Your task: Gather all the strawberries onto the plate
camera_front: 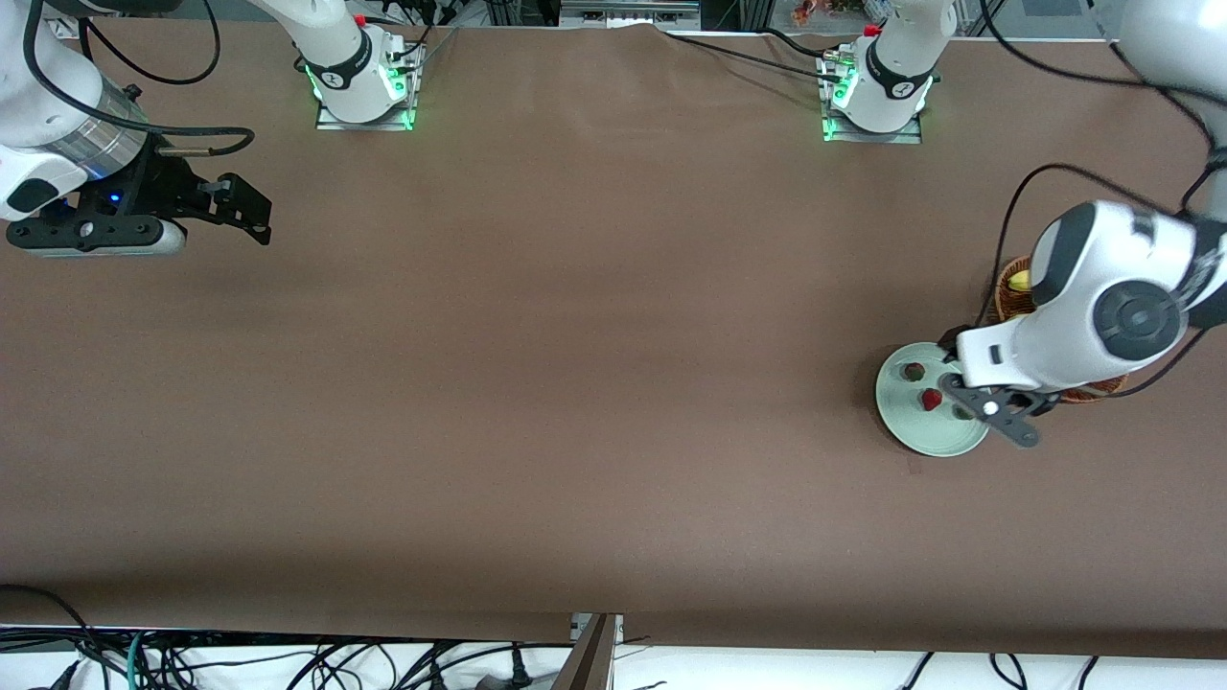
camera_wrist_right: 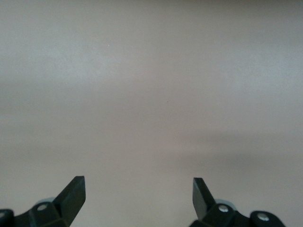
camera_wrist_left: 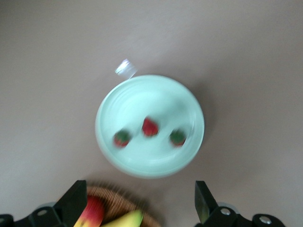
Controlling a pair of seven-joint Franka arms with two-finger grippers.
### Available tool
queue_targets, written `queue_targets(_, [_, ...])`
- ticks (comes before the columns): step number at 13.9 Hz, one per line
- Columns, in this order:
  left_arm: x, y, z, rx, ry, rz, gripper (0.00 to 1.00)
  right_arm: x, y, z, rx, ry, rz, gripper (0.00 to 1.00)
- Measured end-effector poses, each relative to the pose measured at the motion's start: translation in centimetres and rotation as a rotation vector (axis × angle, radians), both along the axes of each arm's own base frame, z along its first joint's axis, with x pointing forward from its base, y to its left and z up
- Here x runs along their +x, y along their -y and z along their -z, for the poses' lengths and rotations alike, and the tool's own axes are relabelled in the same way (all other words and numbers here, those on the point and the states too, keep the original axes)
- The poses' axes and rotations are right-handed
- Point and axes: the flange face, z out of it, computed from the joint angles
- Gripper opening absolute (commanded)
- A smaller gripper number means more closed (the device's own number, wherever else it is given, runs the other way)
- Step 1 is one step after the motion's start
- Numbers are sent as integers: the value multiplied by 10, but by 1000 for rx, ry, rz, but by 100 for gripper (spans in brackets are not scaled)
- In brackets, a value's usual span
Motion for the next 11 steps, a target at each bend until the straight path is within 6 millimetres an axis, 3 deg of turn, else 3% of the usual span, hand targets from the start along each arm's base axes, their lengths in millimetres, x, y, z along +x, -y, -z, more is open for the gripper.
queue_targets(3, [3, -11, -96, -19, 79, -68, 100, 0, 0, -1, 0, 2, 0, 100])
queue_targets(5, [1, -13, -134, -55, 132, -157, 100, 0, 0, -1, 0, 2, -1, 100])
queue_targets(7, [-10, -18, -152, -140, 131, -313, 100, 0, 0, -1, 0, 2, -1, 100])
queue_targets(11, [-53, -59, -171, -159, 156, -531, 100, 0, 0, -1, 0, 2, -1, 100])
